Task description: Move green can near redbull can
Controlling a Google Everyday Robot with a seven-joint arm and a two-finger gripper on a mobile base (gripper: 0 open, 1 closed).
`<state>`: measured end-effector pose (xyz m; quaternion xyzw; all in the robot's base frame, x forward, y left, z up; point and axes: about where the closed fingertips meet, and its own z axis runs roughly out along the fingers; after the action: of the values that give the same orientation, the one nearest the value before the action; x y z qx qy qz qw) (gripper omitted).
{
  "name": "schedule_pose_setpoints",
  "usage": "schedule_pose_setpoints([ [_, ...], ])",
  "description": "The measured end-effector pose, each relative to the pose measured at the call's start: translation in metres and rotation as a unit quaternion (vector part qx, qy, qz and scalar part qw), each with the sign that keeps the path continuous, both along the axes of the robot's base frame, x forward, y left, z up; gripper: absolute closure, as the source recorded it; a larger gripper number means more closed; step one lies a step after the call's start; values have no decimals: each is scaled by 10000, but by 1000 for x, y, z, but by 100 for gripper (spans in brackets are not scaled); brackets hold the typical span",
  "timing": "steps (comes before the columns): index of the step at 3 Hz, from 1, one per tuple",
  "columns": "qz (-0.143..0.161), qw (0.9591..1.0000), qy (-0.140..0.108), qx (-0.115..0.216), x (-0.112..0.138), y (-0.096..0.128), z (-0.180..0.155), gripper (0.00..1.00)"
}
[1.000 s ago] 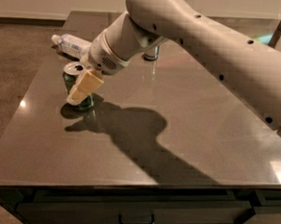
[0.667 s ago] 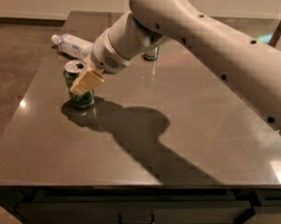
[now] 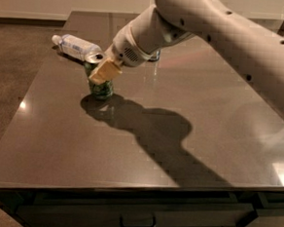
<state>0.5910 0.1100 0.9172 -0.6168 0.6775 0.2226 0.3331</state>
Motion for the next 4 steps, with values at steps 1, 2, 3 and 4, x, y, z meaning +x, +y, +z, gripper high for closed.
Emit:
schedule_pose_setpoints([
  [1, -730, 9973, 49, 1, 34, -43, 9, 100],
  [2, -1442, 9895, 104, 55, 65, -88, 13, 100],
  [3, -1961, 9804, 108, 157, 85, -120, 15, 100],
  [4, -2387, 9707, 98, 268, 103, -141, 14, 100],
])
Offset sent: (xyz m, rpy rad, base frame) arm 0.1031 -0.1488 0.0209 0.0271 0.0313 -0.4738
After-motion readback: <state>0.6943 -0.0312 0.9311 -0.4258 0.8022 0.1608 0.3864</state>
